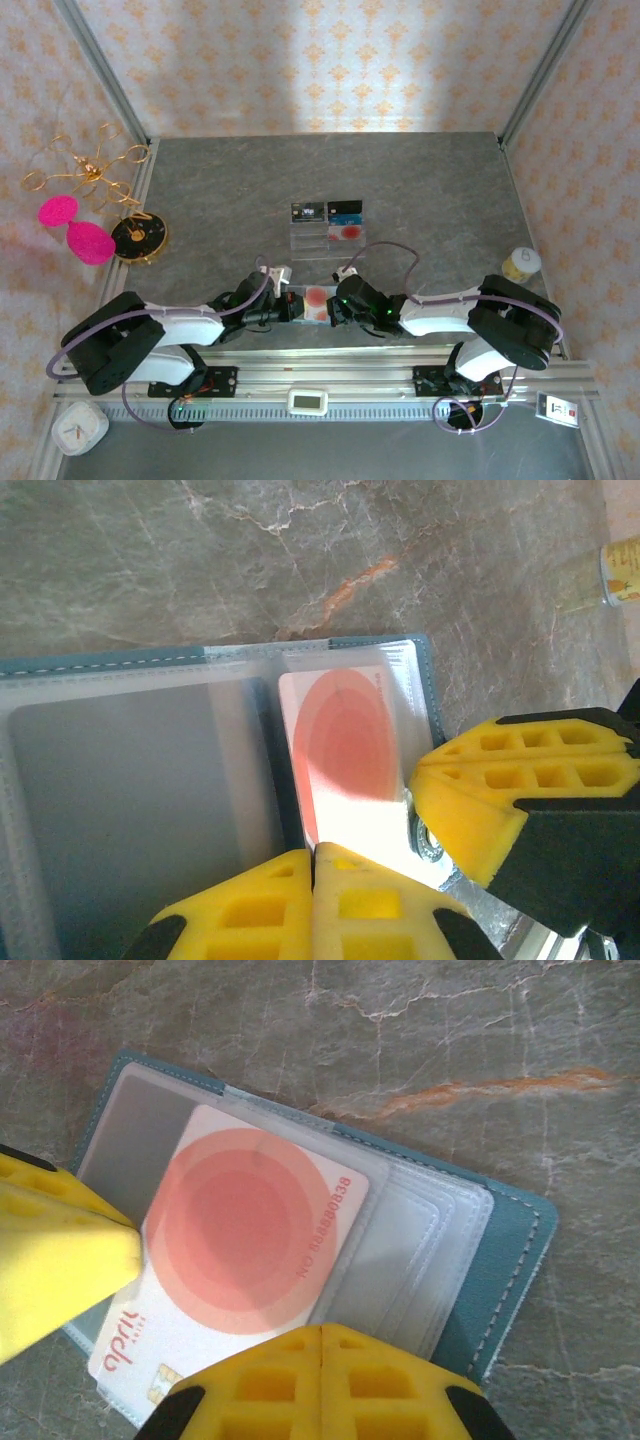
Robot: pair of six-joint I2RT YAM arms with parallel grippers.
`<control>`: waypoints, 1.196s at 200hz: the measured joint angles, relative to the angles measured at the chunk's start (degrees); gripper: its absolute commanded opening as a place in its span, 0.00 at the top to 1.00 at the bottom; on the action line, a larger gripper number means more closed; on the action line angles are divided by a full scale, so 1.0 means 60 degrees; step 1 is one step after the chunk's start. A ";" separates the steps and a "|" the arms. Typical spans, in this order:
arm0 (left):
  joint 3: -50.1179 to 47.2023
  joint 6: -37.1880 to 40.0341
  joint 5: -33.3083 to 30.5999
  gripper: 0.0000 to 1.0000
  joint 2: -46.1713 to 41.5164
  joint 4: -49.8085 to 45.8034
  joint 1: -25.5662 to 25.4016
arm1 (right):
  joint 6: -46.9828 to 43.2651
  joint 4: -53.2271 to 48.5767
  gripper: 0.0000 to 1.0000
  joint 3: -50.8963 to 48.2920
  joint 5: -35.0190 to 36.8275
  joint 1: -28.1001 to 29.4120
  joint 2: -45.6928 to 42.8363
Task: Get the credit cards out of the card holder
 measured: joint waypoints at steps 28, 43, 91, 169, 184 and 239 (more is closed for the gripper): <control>-0.0277 0.0018 -0.0004 1.00 -0.0510 -0.0022 0.0073 | 0.0062 0.0044 0.98 -0.0025 0.0004 0.0000 0.0000; -0.0331 0.0022 0.0007 1.00 -0.0590 -0.0015 0.0109 | 0.0069 0.0087 0.98 -0.0047 0.0004 0.0000 0.0000; -0.0455 -0.0018 0.0047 1.00 -0.0474 0.0317 0.0109 | 0.0135 0.0153 0.95 -0.0047 -0.0007 0.0000 0.0040; -0.0725 -0.0557 0.0525 0.80 0.0233 0.1778 0.0117 | 0.0131 0.0372 0.96 -0.0022 -0.0113 0.0000 0.0197; -0.0750 -0.0652 0.0550 0.83 0.0375 0.2014 0.0120 | 0.0131 0.0379 0.96 0.0029 -0.0131 -0.0004 0.0255; -0.0885 -0.0831 0.0616 0.93 0.0586 0.2320 0.0124 | 0.0127 0.0474 0.94 0.0047 -0.0171 -0.0004 0.0310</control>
